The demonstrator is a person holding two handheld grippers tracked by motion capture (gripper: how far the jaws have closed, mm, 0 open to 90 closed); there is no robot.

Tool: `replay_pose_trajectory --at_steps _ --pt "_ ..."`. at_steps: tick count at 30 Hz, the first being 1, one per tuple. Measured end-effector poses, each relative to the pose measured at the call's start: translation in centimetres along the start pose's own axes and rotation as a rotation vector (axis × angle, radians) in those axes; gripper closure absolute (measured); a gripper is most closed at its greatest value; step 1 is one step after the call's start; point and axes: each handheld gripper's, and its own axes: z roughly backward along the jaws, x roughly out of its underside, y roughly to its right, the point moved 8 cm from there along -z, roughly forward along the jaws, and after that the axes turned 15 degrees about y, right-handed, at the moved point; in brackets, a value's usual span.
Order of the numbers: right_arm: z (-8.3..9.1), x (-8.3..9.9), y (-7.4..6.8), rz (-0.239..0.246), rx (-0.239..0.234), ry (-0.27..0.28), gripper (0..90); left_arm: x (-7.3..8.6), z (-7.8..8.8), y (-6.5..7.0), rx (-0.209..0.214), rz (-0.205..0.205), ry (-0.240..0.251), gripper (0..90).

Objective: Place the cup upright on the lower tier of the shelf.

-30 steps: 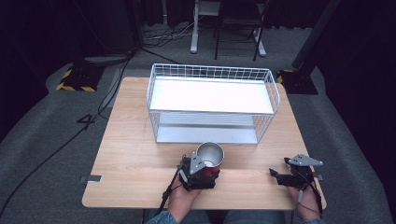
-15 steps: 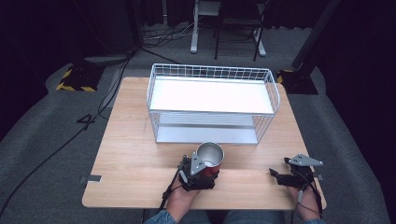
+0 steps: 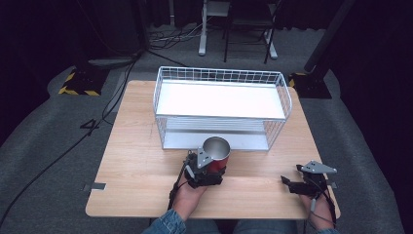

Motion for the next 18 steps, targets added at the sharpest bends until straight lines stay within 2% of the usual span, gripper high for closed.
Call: replay_pose_trajectory --at_steps 6,8,10,12,18 --pt "0.0 0.0 0.0 0.005 0.001 0.003 18.4 -1.0 -0.6 -0.7 -0.008 0.033 0.004 16.5" --pt "0.0 0.0 0.0 0.007 0.002 0.004 18.5 -1.6 -0.9 -1.2 -0.013 0.022 0.008 16.5" --pt "0.0 0.0 0.0 0.008 0.002 0.004 18.5 -1.9 -1.0 -1.2 -0.016 0.027 0.012 16.5" --pt "0.0 0.0 0.0 0.011 0.004 0.006 18.6 -2.5 -1.2 -1.3 -0.023 0.023 0.033 16.5" --pt "0.0 0.0 0.0 0.013 0.005 0.007 18.6 -3.7 -1.9 -1.8 -0.037 -0.002 0.040 16.5"
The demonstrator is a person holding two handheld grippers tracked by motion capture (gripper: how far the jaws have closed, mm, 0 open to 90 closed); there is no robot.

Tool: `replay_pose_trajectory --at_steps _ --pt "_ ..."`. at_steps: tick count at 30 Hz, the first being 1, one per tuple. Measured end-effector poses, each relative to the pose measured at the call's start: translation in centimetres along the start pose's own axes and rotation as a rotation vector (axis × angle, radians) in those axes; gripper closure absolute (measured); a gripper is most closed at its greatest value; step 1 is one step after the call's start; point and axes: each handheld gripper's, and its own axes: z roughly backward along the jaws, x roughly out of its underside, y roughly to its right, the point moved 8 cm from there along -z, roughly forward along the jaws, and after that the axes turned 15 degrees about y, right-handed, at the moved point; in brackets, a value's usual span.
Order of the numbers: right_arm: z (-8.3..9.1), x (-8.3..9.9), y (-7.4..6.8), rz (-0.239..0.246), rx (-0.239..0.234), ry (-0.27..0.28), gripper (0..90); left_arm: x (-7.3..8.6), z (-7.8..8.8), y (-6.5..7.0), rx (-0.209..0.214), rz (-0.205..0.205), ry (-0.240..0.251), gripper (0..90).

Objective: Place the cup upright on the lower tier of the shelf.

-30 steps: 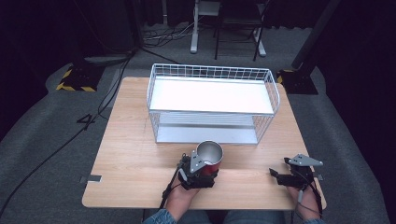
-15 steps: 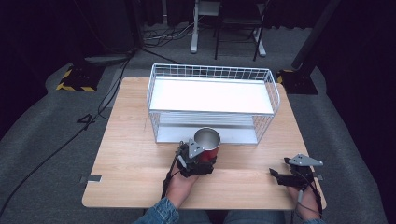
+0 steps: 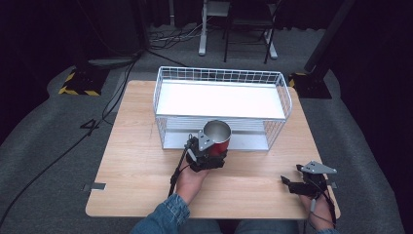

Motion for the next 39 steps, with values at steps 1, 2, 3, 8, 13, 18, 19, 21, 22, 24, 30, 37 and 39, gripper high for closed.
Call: replay_pose_trajectory --at_steps 1,2,3,8,13,18,19,21,22,24,30,37,39 --pt "0.0 0.0 0.0 0.000 0.000 0.000 18.6 -0.1 -0.2 -0.1 -0.002 0.000 -0.001 16.5" --pt "0.0 0.0 0.0 0.001 0.000 0.000 18.6 -0.1 -0.2 -0.1 -0.002 0.000 -0.001 16.5" --pt "0.0 0.0 0.0 0.000 0.000 0.000 18.6 -0.2 -0.5 -0.2 -0.005 -0.003 -0.007 16.5" --pt "0.0 0.0 0.0 0.000 0.000 0.000 18.7 -0.4 -1.4 -0.6 -0.014 0.003 0.006 16.5" --pt "0.0 0.0 0.0 0.001 0.000 0.001 18.9 -0.1 -2.7 -1.7 -0.042 0.035 0.037 16.5" --pt "0.0 0.0 0.0 0.001 -0.002 0.001 19.1 0.0 -3.7 -2.6 -0.078 0.029 0.073 16.5" --pt "0.0 0.0 0.0 0.002 -0.002 0.001 19.1 0.0 -3.9 -2.7 -0.088 0.036 0.078 16.5" --pt "0.0 0.0 0.0 0.004 -0.003 0.000 19.2 0.1 -4.1 -2.9 -0.092 0.038 0.084 16.5" --pt "0.0 0.0 0.0 0.005 -0.003 0.000 19.2 0.2 -4.5 -3.2 -0.103 0.048 0.095 16.5" --pt "0.0 0.0 -0.1 0.005 -0.001 0.001 19.2 0.3 -4.6 -3.3 -0.103 0.050 0.093 16.5" --pt "0.0 0.0 -0.1 0.012 0.000 0.003 19.2 0.5 -6.2 -3.8 -0.068 0.021 0.035 16.5" --pt "0.0 0.0 -0.1 0.015 0.001 0.006 19.2 1.0 -7.2 -4.2 -0.139 0.042 0.026 16.5" --pt "0.1 0.0 -0.1 0.018 0.002 0.006 19.3 1.2 -7.4 -4.1 -0.135 0.035 0.025 16.4"
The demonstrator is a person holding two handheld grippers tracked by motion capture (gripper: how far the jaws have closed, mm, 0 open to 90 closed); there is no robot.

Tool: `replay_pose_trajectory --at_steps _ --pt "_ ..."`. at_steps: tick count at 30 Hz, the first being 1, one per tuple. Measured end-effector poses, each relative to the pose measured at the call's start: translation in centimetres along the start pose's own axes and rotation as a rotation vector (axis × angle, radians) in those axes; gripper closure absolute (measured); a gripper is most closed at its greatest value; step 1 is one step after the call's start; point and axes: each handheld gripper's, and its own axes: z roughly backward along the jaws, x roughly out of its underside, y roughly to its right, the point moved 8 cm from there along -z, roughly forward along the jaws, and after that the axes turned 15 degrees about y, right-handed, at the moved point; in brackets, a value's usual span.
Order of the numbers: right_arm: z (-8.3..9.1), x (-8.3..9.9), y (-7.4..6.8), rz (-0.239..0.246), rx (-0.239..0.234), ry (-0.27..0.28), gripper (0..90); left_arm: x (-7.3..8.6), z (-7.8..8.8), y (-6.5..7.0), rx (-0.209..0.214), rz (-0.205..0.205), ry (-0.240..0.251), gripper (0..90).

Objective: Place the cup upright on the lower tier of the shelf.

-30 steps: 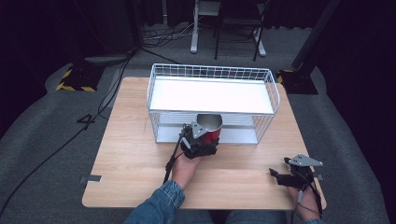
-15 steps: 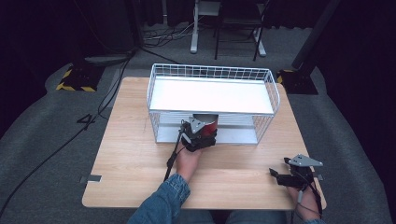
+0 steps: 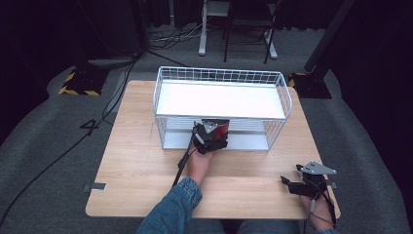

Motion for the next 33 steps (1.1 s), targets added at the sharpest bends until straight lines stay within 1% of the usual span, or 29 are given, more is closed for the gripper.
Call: replay_pose_trajectory --at_steps 1,2,3,4,5,7,9,11,13,16,18,26,28,29,30,31,33 --pt "0.00 0.00 -0.01 -0.001 0.000 0.000 19.3 0.17 -0.06 -0.01 -0.026 0.015 0.002 16.4" --pt "-0.01 0.00 -0.01 -0.001 0.000 0.000 19.3 0.22 -0.12 -0.07 -0.015 -0.004 0.004 16.3" --pt "-0.01 0.00 -0.01 -0.001 -0.001 0.000 19.3 0.22 -0.12 -0.07 -0.015 -0.004 0.004 16.3" --pt "-0.01 0.00 -0.01 -0.002 -0.001 0.000 19.3 0.21 -0.24 -0.02 0.023 -0.027 0.005 16.3" --pt "-0.01 0.00 -0.01 -0.002 -0.001 0.000 19.3 0.21 -0.25 -0.02 0.002 -0.016 0.011 16.3" --pt "-0.01 0.01 0.03 -0.003 -0.002 -0.001 19.3 0.24 -0.25 -0.07 0.004 -0.024 0.013 16.1" --pt "-0.01 0.02 0.04 -0.003 -0.003 -0.002 19.3 0.25 -0.26 -0.08 0.007 -0.023 0.015 16.0" --pt "-0.02 0.02 0.03 -0.007 -0.005 -0.003 19.3 0.25 -0.26 -0.14 -0.002 -0.022 0.021 15.8" --pt "-0.02 0.02 0.03 -0.007 -0.005 -0.003 19.3 0.26 -0.29 -0.10 0.006 -0.021 0.022 15.8" --pt "-0.01 0.02 0.04 -0.006 -0.004 -0.003 19.3 0.27 -0.35 -0.05 0.004 -0.017 0.028 15.6" --pt "-0.01 0.02 0.04 -0.004 -0.002 -0.003 19.3 0.25 -0.34 -0.10 0.002 -0.021 0.029 15.5" --pt "-0.01 -0.01 -0.03 0.000 -0.002 0.000 19.3 0.25 -0.38 -0.15 0.000 -0.028 0.022 14.3" --pt "0.00 -0.01 -0.03 0.000 -0.002 0.000 19.3 0.27 -0.36 -0.15 -0.008 -0.033 0.014 12.8" --pt "0.00 -0.01 -0.03 0.001 -0.002 0.001 19.3 0.27 -0.35 -0.22 -0.014 -0.045 0.009 11.0" --pt "0.00 -0.01 -0.03 0.000 -0.002 0.001 19.4 0.27 -0.35 -0.27 -0.014 -0.052 0.007 5.7" --pt "0.00 -0.01 -0.03 0.000 -0.002 0.000 19.4 0.28 -0.33 -0.26 -0.004 -0.050 0.004 0.0" --pt "0.00 -0.01 -0.04 0.000 -0.003 0.000 19.4 0.30 -0.26 -0.28 0.004 -0.052 -0.001 0.0"
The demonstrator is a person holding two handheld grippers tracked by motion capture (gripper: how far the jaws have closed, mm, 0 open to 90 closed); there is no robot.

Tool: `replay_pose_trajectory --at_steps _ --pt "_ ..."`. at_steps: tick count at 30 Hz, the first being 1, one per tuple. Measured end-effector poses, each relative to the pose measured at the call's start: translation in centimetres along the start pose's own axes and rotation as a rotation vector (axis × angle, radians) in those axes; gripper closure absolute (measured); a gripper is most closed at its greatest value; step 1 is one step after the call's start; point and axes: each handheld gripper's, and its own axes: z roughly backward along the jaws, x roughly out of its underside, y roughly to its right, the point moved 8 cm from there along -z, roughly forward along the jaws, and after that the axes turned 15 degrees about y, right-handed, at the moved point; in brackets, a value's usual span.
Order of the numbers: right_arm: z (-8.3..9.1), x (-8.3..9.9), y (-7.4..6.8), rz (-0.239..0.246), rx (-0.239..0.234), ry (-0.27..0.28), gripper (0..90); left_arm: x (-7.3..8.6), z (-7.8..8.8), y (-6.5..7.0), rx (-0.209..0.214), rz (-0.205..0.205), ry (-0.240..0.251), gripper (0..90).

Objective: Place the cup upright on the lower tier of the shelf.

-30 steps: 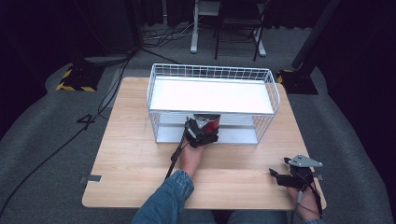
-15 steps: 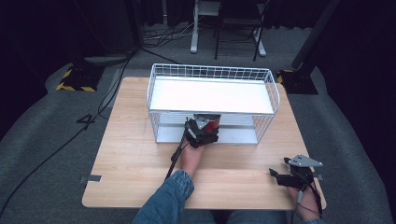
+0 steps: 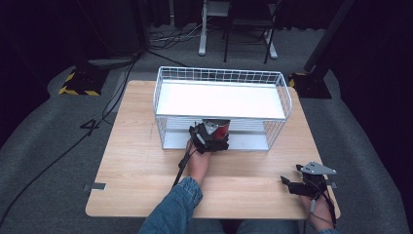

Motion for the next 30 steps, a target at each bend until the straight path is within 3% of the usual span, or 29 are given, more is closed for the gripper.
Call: replay_pose_trajectory --at_steps 6,11,21,26,30 --pt "-0.1 0.0 -0.1 0.002 -0.006 0.000 19.5 0.4 0.7 0.0 -0.001 -0.015 -0.001 0.0" --pt "-0.1 -0.1 -0.1 0.006 -0.006 0.000 19.4 0.3 1.6 0.1 0.006 0.009 0.009 0.0" --pt "-0.3 0.0 0.0 -0.016 -0.017 -0.008 19.2 0.4 5.1 0.1 0.049 -0.001 0.012 0.0" --pt "-0.3 0.0 0.0 -0.016 -0.016 -0.008 19.0 0.0 8.1 -0.2 0.071 -0.015 0.000 0.0" --pt "-0.3 0.0 0.0 -0.023 -0.017 -0.012 18.4 -0.3 10.0 -0.3 0.076 -0.017 0.025 0.0"
